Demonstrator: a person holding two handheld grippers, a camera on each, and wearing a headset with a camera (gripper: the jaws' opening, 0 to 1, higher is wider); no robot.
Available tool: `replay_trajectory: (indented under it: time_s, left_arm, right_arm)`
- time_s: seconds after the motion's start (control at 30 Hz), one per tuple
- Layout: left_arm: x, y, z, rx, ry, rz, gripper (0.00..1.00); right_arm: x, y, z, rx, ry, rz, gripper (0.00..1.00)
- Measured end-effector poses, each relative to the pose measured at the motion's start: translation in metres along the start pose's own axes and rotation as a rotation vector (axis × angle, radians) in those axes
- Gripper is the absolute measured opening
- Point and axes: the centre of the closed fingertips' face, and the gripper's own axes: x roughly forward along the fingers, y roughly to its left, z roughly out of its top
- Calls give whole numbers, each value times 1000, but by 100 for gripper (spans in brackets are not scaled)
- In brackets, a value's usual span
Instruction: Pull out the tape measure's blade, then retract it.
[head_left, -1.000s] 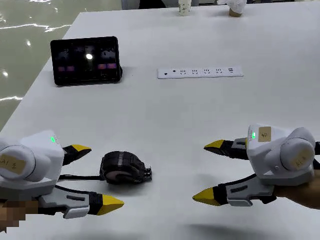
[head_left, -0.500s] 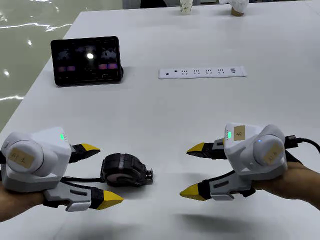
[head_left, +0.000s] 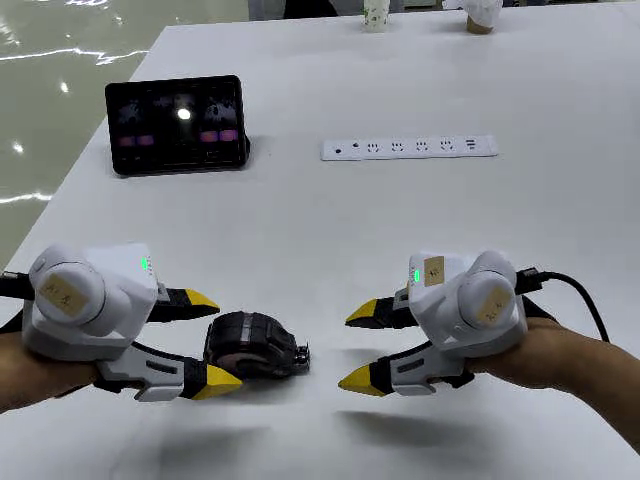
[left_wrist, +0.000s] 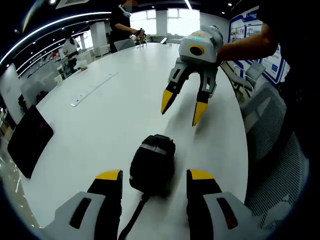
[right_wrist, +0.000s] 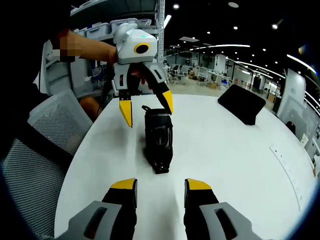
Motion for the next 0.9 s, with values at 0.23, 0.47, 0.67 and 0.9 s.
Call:
replay_trajectory:
  time_s: [0.23,0.47,0.67,0.9]
  left_arm:
    - [3,4,-3,38,40,-40,43]
    - [6,7,-5,73,73,-70,38]
    - [10,5,-9,105,103,-104,33]
    - [13,3,-10,128,114,-123,30]
  right_arm:
    - [16,0,7,-32,5,36,30]
    - [32,2,4,-82,47,74,25]
    - [43,1,0,-106,73,94,21]
    - [50,3,-2,-109,90,108,17]
